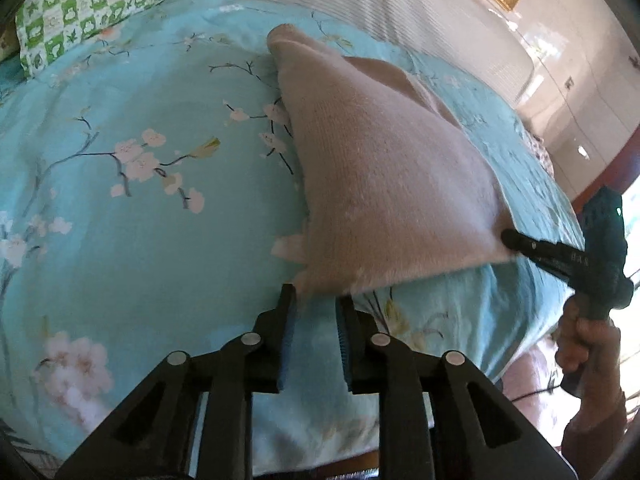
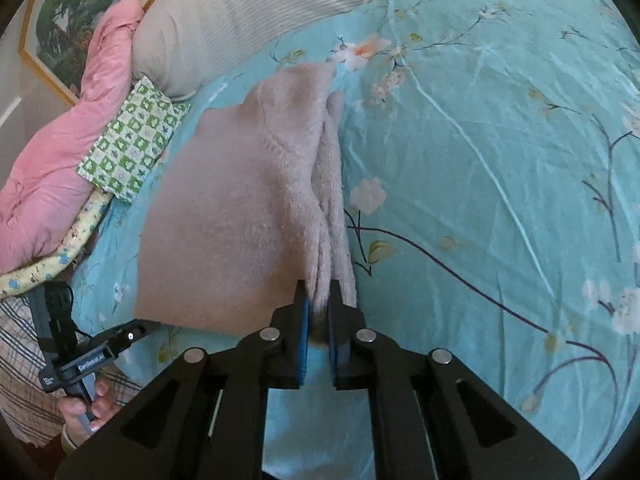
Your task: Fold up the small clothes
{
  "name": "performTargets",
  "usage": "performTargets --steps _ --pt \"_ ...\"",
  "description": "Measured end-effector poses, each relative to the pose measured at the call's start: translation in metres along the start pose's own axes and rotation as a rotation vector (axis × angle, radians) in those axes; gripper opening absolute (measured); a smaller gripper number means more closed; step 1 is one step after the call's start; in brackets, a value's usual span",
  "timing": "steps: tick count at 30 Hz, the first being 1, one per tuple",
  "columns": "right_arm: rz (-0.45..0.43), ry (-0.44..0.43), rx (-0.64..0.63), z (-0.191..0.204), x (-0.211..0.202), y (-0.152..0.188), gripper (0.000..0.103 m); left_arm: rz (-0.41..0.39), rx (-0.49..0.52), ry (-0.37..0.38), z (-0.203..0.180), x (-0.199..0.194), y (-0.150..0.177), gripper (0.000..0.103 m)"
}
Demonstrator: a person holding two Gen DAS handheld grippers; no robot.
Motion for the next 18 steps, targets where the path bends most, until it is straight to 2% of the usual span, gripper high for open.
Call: performTargets --steps 2,5,9,11,13,15,17,18 --pt "-0.014 0.03 0.009 0.001 -0.011 -0.002 0.016 -0.025 0.009 0.024 0.001 -0.016 -0.002 0.027" --pt "-0.094 0.08 -0.03 0.015 -0.032 -0.011 0.016 -0.084 0.019 0.061 -0.002 -0.036 -0.017 0.035" --pt "-0.138 0.057 -0.099 0.047 -0.034 -0.032 0.016 -0.135 0.037 0.092 -0.014 -0.038 -0.048 0.036" --pt "-0.156 0.037 -0.133 0.061 -0.032 -0.04 0.016 -0.159 0.041 0.132 -0.023 -0.032 -0.064 0.036" --pt "-0.128 -0.028 -0.167 0.073 -0.018 -0.045 0.016 -0.137 0.041 0.168 -0.031 -0.018 -0.074 0.036" --pt "-0.086 0.011 -0.175 0.073 0.002 -0.047 0.016 -0.1 0.049 0.182 -0.037 0.0 -0.074 0.036" --pt "-0.053 0.046 -0.143 0.061 0.019 -0.047 0.016 -0.065 0.043 0.146 -0.033 0.017 -0.07 0.034" --pt "-0.043 0.058 -0.127 0.053 0.026 -0.047 0.015 -0.048 0.043 0.142 -0.03 0.025 -0.067 0.026"
Point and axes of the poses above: each gripper's, at about its wrist camera, not at the fingertips, and x roughly the way its jaws point, z to its left, y to its underside, the point moved 3 cm from there along x, roughly the way its jaws point, and after that the axes turned 6 degrees about z, right-handed, at the moved point
